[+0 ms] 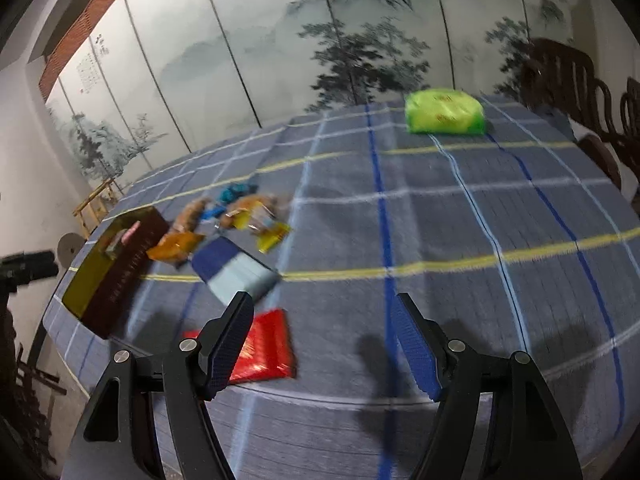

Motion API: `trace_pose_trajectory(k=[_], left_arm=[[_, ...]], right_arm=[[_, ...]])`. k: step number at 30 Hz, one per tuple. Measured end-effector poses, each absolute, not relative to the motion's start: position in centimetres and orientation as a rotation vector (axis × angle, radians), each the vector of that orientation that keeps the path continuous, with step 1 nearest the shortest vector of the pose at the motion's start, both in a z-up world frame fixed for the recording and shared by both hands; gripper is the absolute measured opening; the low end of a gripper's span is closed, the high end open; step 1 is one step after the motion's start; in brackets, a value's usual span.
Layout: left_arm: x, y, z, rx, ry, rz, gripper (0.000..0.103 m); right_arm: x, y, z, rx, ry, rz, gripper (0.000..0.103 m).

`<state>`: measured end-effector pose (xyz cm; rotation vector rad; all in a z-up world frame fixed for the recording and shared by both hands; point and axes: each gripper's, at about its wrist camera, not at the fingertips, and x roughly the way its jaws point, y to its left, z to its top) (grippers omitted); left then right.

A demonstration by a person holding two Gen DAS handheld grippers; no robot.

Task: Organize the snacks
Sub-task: 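Grasp the orange snack packet with the left gripper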

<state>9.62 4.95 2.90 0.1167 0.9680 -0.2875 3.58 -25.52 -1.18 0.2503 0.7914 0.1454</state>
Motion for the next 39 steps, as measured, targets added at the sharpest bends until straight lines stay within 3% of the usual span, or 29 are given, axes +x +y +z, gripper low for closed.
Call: trace_pose_trajectory(k=[6, 10, 20, 21, 22, 25, 30, 39], left_arm=[[15.3, 0.8, 0.5, 0.106, 1.029, -0.307, 0.085], [18.3, -0.4, -2.2, 0.088, 1.096, -0.251, 0.061], [20.6, -1.7, -5.6, 0.125, 1.141, -0.150, 0.061], [20.7, -1.6, -6.0, 0.110, 1.145, -0.156, 0.058], [20.8, -1.5, -6.3, 0.094, 1.147, -0.165, 0.040], [20.7, -1.6, -6.2, 0.080, 1.120, -0.176, 0.023], [19.1, -2.0, -4.8, 0.081, 1.089, -0.186, 0.019], [11.9, 0.0, 2.3, -0.055, 0.953, -0.288, 0.017]], right_arm=[[3.6, -27.0, -2.7, 0.285, 0.774, 0.167, 0.072], [3.9, -27.6, -3.3, 0.329, 0.768, 0.194, 0.072], [4.4, -28.0, -4.0, 0.358, 0.758, 0.250, 0.072], [4.5, -27.9, -4.1, 0.359, 0.757, 0.255, 0.072], [4.5, -27.9, -4.1, 0.359, 0.757, 0.257, 0.072], [4.8, -28.0, -4.6, 0.362, 0.765, 0.259, 0.072], [5.0, -28.6, -5.4, 0.388, 0.784, 0.243, 0.072], [5.4, -28.7, -5.8, 0.383, 0.815, 0.204, 0.073]])
